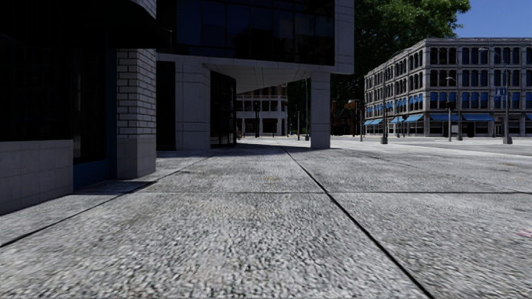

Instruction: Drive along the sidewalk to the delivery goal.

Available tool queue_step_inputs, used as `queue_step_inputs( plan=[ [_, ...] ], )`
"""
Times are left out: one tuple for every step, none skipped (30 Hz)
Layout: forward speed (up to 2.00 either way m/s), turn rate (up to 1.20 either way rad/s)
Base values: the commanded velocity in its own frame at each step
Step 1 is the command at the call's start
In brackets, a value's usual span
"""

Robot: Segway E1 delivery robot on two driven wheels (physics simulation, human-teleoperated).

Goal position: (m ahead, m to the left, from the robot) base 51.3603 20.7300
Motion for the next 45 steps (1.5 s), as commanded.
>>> queue_step_inputs(
  plan=[
    [1.43,0.0],
    [1.43,0.0],
    [1.43,0.0],
    [1.43,0.0],
    [1.43,0.0],
    [1.43,0.0],
    [1.43,0.0],
    [1.43,0.0],
    [1.43,0.0],
    [1.43,0.0],
    [1.43,0.0],
    [1.43,0.0],
    [1.43,0.0],
    [1.43,0.0],
    [1.43,0.0],
    [1.43,0.0],
    [1.43,0.0],
    [1.43,0.0],
    [1.43,0.0],
    [1.43,0.0],
    [1.43,0.0],
    [1.43,0.0],
    [1.43,0.0],
    [1.43,0.0],
    [1.43,0.0],
    [1.43,0.0],
    [1.43,0.0],
    [1.43,0.0],
    [1.43,0.0],
    [1.43,0.0],
    [1.43,0.0],
    [1.43,0.0],
    [1.43,0.0],
    [1.43,0.0],
    [1.43,0.0],
    [1.43,0.0],
    [1.43,0.0],
    [1.43,0.0],
    [1.43,0.0],
    [1.43,0.0],
    [1.43,0.0],
    [1.43,0.0],
    [1.43,0.0],
    [1.43,0.0],
    [1.43,0.0]
  ],
)
